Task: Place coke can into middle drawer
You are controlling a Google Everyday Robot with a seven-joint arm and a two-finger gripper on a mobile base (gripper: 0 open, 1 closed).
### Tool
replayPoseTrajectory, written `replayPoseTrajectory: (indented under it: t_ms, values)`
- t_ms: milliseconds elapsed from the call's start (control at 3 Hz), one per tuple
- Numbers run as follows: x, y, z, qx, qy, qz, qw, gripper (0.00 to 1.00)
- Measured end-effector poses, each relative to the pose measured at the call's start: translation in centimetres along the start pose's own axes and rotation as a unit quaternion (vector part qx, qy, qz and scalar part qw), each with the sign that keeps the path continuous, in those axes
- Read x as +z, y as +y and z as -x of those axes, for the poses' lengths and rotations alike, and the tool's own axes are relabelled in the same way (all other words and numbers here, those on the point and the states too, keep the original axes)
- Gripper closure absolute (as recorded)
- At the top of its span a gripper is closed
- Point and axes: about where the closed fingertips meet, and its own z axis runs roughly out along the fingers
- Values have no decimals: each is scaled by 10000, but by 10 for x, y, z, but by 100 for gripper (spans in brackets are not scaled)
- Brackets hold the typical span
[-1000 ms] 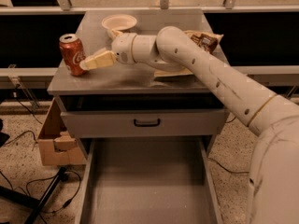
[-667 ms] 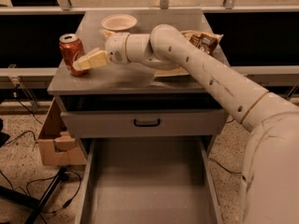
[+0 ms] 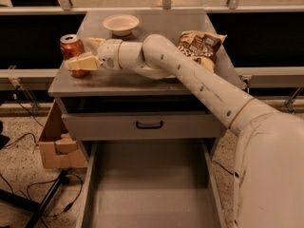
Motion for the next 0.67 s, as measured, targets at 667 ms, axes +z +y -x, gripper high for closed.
replayPoseTrajectory:
  t_ms: [667]
  values:
    - [14,5,6,-207,-47,20,9998,71]
